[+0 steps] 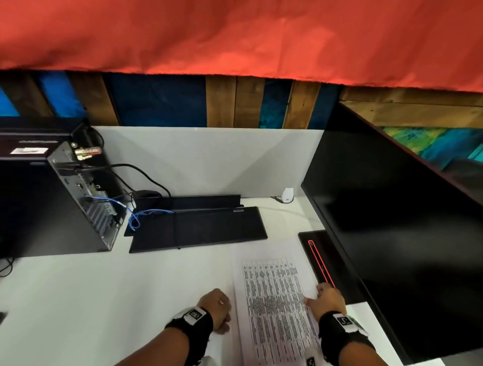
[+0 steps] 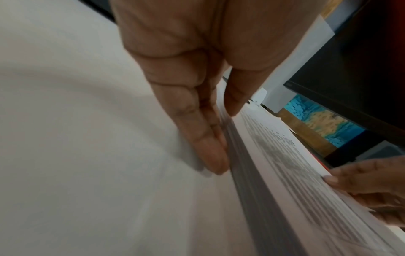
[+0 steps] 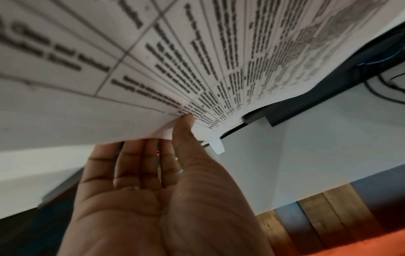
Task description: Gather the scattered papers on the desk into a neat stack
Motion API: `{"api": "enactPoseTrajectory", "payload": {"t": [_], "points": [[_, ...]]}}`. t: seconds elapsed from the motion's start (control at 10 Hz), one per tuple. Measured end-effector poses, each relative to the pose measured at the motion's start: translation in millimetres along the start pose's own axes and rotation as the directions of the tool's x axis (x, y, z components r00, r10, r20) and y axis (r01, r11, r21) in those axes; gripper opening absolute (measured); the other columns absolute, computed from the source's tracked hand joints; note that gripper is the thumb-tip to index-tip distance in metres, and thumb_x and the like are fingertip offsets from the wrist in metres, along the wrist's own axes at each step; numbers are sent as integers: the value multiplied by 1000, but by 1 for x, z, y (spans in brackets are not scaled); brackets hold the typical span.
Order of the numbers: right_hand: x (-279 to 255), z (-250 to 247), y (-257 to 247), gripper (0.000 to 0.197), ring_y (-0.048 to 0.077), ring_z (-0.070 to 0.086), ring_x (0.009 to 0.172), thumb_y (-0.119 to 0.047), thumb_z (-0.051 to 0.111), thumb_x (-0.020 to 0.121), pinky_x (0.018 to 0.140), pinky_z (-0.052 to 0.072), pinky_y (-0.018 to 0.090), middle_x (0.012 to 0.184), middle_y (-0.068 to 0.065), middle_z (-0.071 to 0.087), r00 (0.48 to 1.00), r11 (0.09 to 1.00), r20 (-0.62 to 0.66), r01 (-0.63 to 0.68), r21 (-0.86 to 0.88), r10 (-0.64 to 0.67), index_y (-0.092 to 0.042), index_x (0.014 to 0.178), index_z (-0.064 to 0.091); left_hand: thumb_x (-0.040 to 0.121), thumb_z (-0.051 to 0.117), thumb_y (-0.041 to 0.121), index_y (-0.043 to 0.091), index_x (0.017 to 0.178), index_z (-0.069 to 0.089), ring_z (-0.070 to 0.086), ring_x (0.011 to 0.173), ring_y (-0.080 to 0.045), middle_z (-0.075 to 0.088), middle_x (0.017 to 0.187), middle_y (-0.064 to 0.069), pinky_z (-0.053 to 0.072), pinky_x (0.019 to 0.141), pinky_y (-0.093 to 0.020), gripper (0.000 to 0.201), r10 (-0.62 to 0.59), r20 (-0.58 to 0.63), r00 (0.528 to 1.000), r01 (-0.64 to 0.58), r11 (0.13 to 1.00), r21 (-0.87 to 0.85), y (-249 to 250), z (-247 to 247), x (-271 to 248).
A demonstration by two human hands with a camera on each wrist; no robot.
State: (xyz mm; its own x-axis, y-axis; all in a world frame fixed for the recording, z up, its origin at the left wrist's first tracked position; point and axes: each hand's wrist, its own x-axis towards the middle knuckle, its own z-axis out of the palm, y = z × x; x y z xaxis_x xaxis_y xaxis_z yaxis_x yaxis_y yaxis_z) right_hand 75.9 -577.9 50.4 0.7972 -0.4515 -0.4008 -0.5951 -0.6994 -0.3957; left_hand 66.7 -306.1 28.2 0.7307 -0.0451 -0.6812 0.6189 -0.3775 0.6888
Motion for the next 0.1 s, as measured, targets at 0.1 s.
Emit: {"api": "enactPoseTrajectory", "payload": {"t": [0.1], "points": [[7,-7,-15,36,23,60,89,-25,76,76,80,49,28,109,11,63,992,986,-61,120,120,-113,-13,108,64,87,46,4,12,86,56,54,45,-20,62,66,-9,37,43,-20,12,65,-123,990,-69,997,-23,-11,-34,-10]]}}
